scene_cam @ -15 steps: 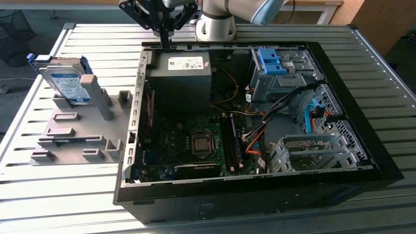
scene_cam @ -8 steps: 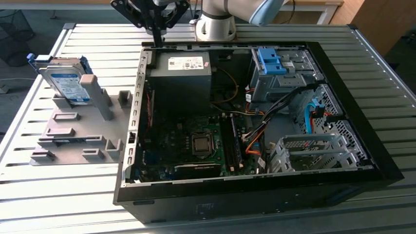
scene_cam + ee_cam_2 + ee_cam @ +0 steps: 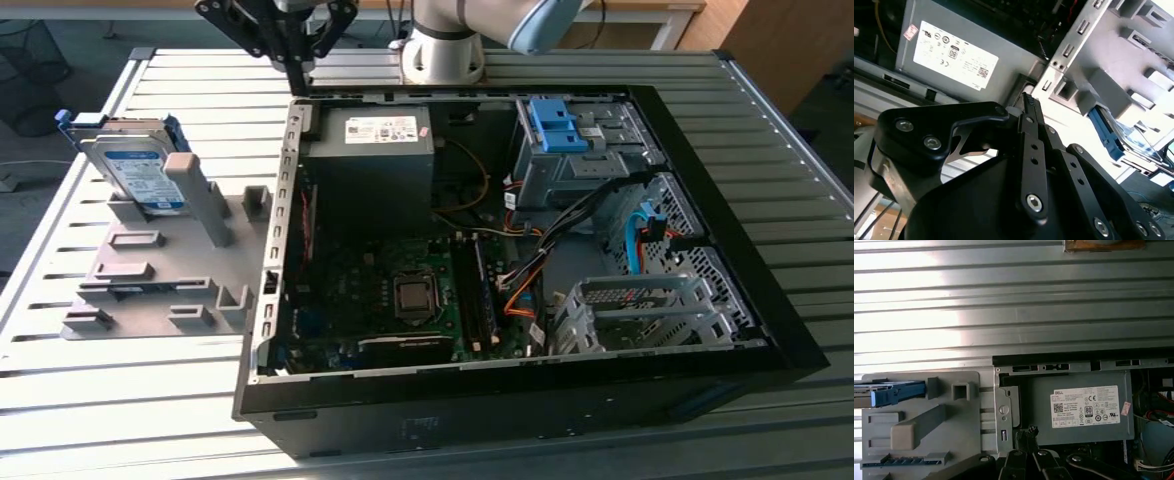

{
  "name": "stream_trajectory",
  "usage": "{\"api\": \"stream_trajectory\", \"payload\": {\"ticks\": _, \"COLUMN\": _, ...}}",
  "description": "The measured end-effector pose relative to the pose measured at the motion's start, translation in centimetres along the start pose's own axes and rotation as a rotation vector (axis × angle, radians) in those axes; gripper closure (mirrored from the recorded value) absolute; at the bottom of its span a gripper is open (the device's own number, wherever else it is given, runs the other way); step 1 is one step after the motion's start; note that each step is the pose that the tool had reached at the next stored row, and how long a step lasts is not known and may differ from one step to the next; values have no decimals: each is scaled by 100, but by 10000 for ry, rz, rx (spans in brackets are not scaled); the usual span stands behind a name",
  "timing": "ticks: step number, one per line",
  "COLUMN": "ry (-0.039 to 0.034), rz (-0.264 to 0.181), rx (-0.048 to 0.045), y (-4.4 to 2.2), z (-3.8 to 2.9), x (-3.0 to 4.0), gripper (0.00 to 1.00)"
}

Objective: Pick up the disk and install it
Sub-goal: 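Reach for the disk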

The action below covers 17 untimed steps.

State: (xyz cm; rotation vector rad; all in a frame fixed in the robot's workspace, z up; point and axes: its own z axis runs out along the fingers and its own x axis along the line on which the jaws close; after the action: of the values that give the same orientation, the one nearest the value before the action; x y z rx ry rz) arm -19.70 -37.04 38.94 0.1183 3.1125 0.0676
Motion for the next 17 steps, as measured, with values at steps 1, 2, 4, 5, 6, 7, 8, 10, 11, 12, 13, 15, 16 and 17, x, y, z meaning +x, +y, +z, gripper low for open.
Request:
{"api": "stream_trajectory", "payload": {"ticks": 1, "ry": 0, "rz": -1, "rx": 0, "y": 0, "z": 1, "x": 25, "gripper": 89}}
{"api": "stream_trajectory", "payload": {"ticks": 2, "ry": 0, "rz": -2, "rx": 0, "y": 0, "z": 2, "x": 48, "gripper": 89}}
{"api": "stream_trajectory", "payload": {"ticks": 4, "ry": 1, "rz": -2, "rx": 1, "y": 0, "z": 3, "x": 90, "gripper": 89}}
{"api": "stream_trajectory", "payload": {"ticks": 5, "ry": 0, "rz": -1, "rx": 0, "y": -1, "z": 4, "x": 108, "gripper": 89}}
{"api": "stream_trajectory", "payload": {"ticks": 6, "ry": 0, "rz": -1, "rx": 0, "y": -2, "z": 4, "x": 123, "gripper": 89}}
{"api": "stream_trajectory", "payload": {"ticks": 7, "ry": 0, "rz": 0, "rx": 0, "y": -3, "z": 6, "x": 139, "gripper": 89}}
{"api": "stream_trajectory", "payload": {"ticks": 8, "ry": 0, "rz": 0, "rx": 0, "y": -3, "z": 7, "x": 153, "gripper": 89}}
{"api": "stream_trajectory", "payload": {"ticks": 10, "ry": 0, "rz": -1, "rx": 0, "y": -4, "z": 8, "x": 179, "gripper": 89}}
{"api": "stream_trajectory", "payload": {"ticks": 11, "ry": 0, "rz": -1, "rx": 0, "y": -5, "z": 9, "x": 191, "gripper": 89}}
{"api": "stream_trajectory", "payload": {"ticks": 12, "ry": 0, "rz": -1, "rx": -1, "y": -6, "z": 9, "x": 204, "gripper": 89}}
{"api": "stream_trajectory", "payload": {"ticks": 13, "ry": 0, "rz": -1, "rx": -1, "y": -6, "z": 10, "x": 216, "gripper": 89}}
{"api": "stream_trajectory", "payload": {"ticks": 15, "ry": 0, "rz": -1, "rx": -1, "y": -7, "z": 11, "x": 242, "gripper": 89}}
{"api": "stream_trajectory", "payload": {"ticks": 16, "ry": -1, "rz": -1, "rx": -1, "y": -8, "z": 12, "x": 252, "gripper": 89}}
{"api": "stream_trajectory", "payload": {"ticks": 17, "ry": 0, "rz": -1, "rx": -1, "y": -8, "z": 12, "x": 262, "gripper": 89}}
